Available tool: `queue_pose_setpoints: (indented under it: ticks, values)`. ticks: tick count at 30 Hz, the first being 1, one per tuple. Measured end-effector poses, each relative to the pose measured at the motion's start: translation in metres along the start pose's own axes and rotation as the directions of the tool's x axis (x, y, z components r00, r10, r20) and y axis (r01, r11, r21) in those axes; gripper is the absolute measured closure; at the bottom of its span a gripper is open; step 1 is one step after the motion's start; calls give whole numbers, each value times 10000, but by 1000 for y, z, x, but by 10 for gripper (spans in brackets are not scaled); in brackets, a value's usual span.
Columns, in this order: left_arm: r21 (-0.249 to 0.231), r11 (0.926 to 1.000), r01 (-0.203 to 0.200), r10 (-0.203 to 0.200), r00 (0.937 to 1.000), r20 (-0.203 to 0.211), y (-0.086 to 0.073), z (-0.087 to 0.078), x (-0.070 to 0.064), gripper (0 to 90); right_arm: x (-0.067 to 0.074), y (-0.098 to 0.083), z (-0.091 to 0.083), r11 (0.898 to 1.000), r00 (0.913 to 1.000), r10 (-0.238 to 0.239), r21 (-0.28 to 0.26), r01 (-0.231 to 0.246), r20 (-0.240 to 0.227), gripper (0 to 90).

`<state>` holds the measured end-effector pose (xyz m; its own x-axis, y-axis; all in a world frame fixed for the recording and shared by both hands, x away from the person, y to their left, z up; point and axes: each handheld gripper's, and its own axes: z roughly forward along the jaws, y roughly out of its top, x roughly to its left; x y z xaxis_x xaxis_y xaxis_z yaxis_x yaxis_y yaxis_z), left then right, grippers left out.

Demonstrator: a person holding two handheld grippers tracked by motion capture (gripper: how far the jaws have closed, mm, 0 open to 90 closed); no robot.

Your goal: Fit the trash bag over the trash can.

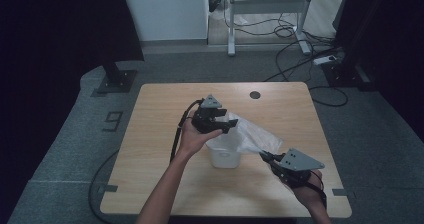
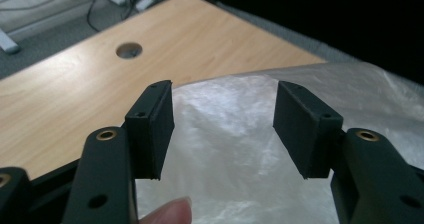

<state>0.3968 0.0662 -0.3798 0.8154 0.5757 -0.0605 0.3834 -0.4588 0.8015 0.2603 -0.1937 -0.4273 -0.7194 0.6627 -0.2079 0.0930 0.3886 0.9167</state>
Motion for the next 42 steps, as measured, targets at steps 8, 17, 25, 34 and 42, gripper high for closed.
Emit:
queue_pose_setpoints:
  ticks: [8,17,25,34,42]
  values:
    - [807,9956,-483,475,9988,112,-7,11,-10,417,-1,3,-2,9999,9998,-81,-76,82,164,889]
    - [1244,9908,-526,493,9983,297,-13,16,-10,416,-7,8,1,9997,9989,197,-137,-192,419,888]
    - [751,9961,-461,449,9988,176,-18,5,-8,403,-8,13,11,9997,9989,250,-93,-247,405,887]
    - [-285,9982,-523,532,9981,308,-24,-30,-13,401,-9,15,17,9994,9987,348,-16,-347,362,887]
    - [-650,9947,-792,826,9953,505,-30,-45,-20,387,-12,23,27,9991,9991,341,248,-347,239,883]
